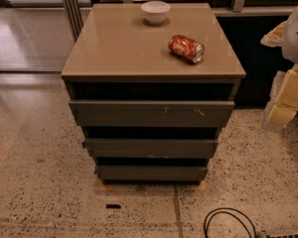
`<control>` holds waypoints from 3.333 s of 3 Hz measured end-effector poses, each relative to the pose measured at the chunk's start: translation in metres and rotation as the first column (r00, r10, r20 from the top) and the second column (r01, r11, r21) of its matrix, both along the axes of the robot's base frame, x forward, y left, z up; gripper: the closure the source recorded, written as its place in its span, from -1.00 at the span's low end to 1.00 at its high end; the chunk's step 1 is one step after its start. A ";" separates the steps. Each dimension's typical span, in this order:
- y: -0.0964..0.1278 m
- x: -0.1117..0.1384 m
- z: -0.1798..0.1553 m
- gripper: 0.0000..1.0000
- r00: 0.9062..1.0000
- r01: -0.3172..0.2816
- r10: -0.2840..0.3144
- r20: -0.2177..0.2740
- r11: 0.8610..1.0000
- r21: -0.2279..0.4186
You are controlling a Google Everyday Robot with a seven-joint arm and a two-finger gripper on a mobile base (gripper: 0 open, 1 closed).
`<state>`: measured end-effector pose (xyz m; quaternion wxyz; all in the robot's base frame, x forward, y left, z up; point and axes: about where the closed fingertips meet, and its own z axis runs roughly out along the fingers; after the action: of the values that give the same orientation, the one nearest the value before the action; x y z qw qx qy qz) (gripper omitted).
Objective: Open top drawer
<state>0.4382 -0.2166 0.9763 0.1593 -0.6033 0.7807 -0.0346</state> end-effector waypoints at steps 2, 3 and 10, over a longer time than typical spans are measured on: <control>-0.011 -0.003 -0.035 -1.00 1.000 -0.007 0.006 0.015 0.999 0.041; -0.017 -0.004 -0.083 -1.00 1.000 -0.011 0.011 -0.002 0.997 0.070; 0.003 -0.006 -0.309 -1.00 0.991 -0.086 0.122 -0.049 0.881 0.466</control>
Offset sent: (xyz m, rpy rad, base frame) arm -0.0042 -0.0286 -0.0890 0.0875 -0.0130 -0.0030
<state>0.4324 -0.2137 0.6669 0.2698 -0.5898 0.7385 0.1841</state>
